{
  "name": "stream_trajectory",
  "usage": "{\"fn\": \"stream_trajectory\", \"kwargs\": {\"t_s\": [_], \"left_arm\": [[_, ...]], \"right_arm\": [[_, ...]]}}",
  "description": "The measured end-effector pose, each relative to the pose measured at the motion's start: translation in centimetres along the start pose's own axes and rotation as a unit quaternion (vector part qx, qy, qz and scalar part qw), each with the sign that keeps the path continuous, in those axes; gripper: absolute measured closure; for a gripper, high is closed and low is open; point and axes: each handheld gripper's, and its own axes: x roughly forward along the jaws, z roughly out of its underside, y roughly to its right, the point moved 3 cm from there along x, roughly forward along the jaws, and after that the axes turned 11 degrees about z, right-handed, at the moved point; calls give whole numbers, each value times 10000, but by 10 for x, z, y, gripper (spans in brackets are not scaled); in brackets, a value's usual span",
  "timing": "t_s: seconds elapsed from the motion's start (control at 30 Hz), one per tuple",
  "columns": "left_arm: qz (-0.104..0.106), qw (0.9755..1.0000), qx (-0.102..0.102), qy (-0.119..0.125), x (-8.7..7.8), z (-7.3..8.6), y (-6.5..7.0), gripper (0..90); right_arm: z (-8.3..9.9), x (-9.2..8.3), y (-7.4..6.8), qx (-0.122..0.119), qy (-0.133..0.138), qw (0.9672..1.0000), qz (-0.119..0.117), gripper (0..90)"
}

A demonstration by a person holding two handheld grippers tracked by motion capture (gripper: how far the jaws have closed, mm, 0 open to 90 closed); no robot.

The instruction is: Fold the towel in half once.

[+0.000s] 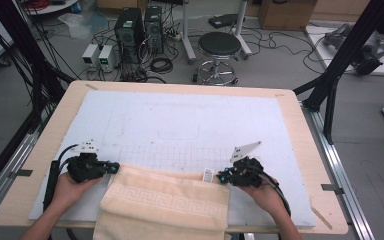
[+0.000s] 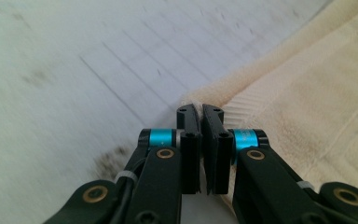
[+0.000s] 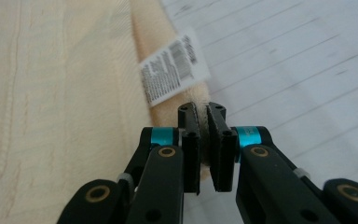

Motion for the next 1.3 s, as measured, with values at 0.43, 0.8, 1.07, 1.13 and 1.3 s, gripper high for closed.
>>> {"fn": "stream_trajectory", "kwargs": {"t_s": [0.43, 0.8, 1.07, 1.13, 1.3], "left_arm": [[-1005, 9923, -293, 669, 35, -101, -73, 858], [-1315, 9902, -273, 391, 47, -119, -92, 703], [-891, 9951, -360, 243, 49, -92, -91, 623], [-694, 9971, -279, 171, 58, -90, -87, 612], [-584, 9983, -12, -57, 80, -91, -77, 609]], "right_arm": [[-80, 15, 121, 291, 18, 9920, 1232, 857], [-98, 37, 158, 811, -41, 9869, 1396, 618], [-68, 45, 141, 734, -78, 9902, 1182, 533], [-63, 50, 137, 673, -136, 9915, 1109, 531], [-59, 64, 128, 498, -406, 9914, 1142, 594]]}}
